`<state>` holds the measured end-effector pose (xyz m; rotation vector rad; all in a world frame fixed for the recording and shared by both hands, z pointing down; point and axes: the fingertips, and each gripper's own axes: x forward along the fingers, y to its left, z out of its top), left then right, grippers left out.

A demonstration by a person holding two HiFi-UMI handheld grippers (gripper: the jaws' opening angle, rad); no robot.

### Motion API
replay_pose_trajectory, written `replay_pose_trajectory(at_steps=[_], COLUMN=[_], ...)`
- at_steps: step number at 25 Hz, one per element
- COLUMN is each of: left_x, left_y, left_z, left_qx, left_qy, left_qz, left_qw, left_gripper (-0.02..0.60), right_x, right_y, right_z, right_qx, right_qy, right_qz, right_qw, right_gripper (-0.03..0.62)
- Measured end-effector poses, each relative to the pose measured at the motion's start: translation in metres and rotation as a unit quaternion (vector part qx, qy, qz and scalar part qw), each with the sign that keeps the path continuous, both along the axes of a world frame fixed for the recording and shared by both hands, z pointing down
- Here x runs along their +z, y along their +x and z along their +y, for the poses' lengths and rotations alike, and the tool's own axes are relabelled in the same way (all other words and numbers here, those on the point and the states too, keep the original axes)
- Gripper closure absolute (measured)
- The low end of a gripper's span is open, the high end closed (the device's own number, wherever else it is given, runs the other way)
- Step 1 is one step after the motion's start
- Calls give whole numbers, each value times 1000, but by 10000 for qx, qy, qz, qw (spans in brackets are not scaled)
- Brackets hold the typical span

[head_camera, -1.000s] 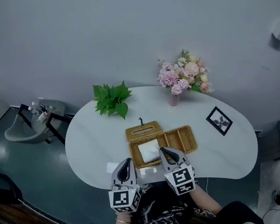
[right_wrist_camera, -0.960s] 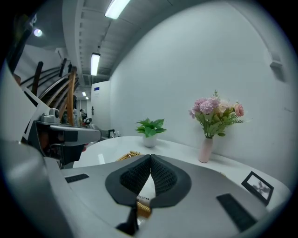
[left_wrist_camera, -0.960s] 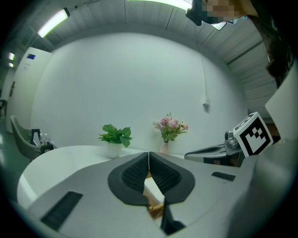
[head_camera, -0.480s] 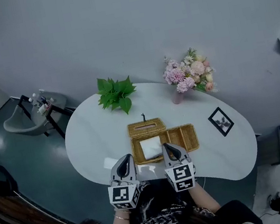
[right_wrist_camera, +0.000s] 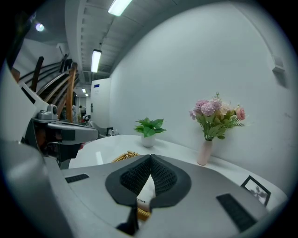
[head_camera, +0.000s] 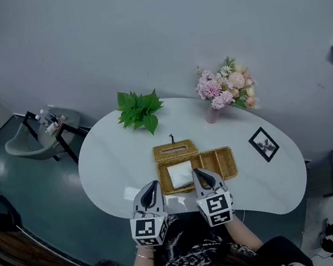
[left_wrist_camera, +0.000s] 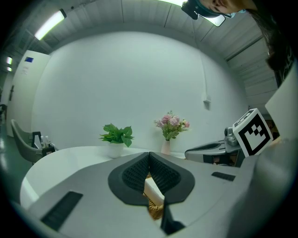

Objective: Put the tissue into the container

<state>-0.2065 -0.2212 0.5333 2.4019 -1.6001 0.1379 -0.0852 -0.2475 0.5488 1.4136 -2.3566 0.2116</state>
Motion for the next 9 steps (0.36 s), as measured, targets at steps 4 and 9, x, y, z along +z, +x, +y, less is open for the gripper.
replay_pose_trajectory(at_steps=[4, 9], left_x=[2, 9], left_y=[5, 10], left_z=[-2, -4], left_qx=[77, 165], left_qy=[-55, -197], left_qz=[-65, -94], left_qw=[9999, 9996], left_gripper=[557, 557], right_x=[4, 10], right_y=[5, 5], right_z=[-2, -4], right_qx=[11, -39], right_qy=[-57, -172], right_qz=[68, 74], right_qw=[10000, 9998], right_gripper=[571, 571])
